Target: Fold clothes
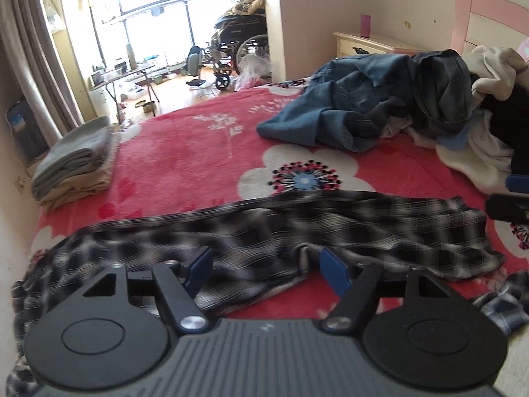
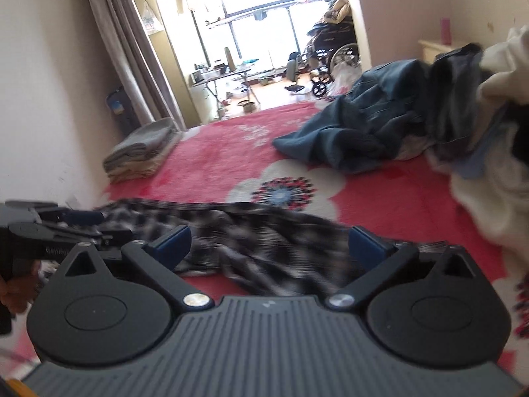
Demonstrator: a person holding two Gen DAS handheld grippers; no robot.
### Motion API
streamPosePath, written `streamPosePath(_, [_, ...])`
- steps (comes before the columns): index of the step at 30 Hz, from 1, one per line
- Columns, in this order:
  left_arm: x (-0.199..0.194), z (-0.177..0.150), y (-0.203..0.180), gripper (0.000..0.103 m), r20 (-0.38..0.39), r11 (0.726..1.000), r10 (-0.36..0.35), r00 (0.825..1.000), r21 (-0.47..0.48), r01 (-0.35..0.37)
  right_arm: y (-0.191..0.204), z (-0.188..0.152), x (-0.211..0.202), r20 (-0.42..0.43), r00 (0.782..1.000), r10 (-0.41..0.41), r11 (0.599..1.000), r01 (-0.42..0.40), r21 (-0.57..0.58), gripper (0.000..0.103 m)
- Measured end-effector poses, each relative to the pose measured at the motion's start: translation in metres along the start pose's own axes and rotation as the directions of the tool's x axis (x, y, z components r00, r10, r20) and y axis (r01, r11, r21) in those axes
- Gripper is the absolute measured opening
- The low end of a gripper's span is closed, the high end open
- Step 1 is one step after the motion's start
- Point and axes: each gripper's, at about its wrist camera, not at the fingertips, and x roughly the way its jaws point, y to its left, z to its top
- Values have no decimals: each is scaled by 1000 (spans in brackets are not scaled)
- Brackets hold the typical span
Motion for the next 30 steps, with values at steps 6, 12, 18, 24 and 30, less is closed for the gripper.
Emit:
streamPosePath(6, [42, 7, -37, 74, 3, 998, -42, 999, 50, 42, -55, -7, 1, -33, 992, -123, 991, 121, -65, 102])
streamPosePath(12, [80, 8, -65, 74, -26, 992, -66, 998, 105, 68, -114, -11, 38, -98, 986, -137, 990, 134, -41, 102])
streamPosePath(18, [107, 11, -77, 74, -29, 985, -65, 997, 155, 69, -180, -7, 101, -248, 964, -92, 976, 136, 168, 95])
streamPosePath(24, [138, 10, -82, 72, -79, 982, -58, 995, 176, 72, -145, 14, 153, -308, 949, 65, 991, -98, -94, 76])
streamPosePath(30, [151, 3, -83, 71, -89, 983, -45, 995, 176, 61, -98, 19, 206, -416, 903, 112, 918, -254, -305, 49])
